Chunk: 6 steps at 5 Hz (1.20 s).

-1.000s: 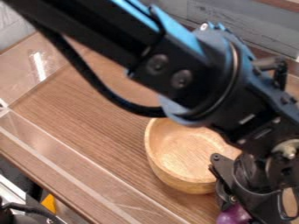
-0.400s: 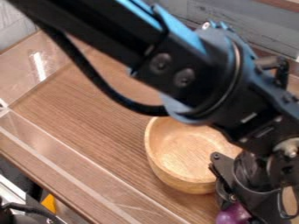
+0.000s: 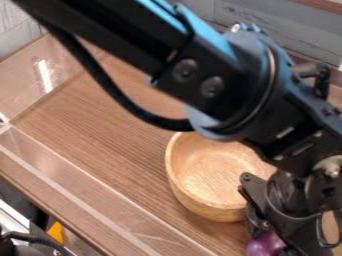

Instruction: Put the purple eggplant in the brown bowl

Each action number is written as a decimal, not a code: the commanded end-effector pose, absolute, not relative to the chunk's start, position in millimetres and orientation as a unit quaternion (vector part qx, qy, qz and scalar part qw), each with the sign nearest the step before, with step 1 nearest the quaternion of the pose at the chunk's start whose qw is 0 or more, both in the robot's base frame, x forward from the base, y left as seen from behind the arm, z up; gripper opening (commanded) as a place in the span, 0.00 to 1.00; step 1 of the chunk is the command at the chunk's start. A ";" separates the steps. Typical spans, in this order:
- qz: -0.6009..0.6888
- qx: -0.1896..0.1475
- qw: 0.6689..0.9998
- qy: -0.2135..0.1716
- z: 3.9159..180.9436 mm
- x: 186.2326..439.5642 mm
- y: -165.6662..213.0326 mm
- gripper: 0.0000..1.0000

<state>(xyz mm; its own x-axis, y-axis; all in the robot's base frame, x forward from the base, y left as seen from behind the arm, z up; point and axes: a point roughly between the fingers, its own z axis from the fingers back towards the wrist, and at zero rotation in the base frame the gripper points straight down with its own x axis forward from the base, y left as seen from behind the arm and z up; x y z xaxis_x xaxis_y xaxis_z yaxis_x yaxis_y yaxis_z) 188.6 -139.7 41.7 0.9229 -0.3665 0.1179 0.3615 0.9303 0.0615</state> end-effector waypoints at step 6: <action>-0.173 0.037 0.983 -0.051 42.5 193.6 -128.2 0.00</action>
<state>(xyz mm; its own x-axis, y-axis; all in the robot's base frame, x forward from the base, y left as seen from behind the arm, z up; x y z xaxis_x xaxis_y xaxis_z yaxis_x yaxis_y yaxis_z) 190.2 -132.8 41.7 0.9281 -0.3620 0.0871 0.3550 0.9309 0.0861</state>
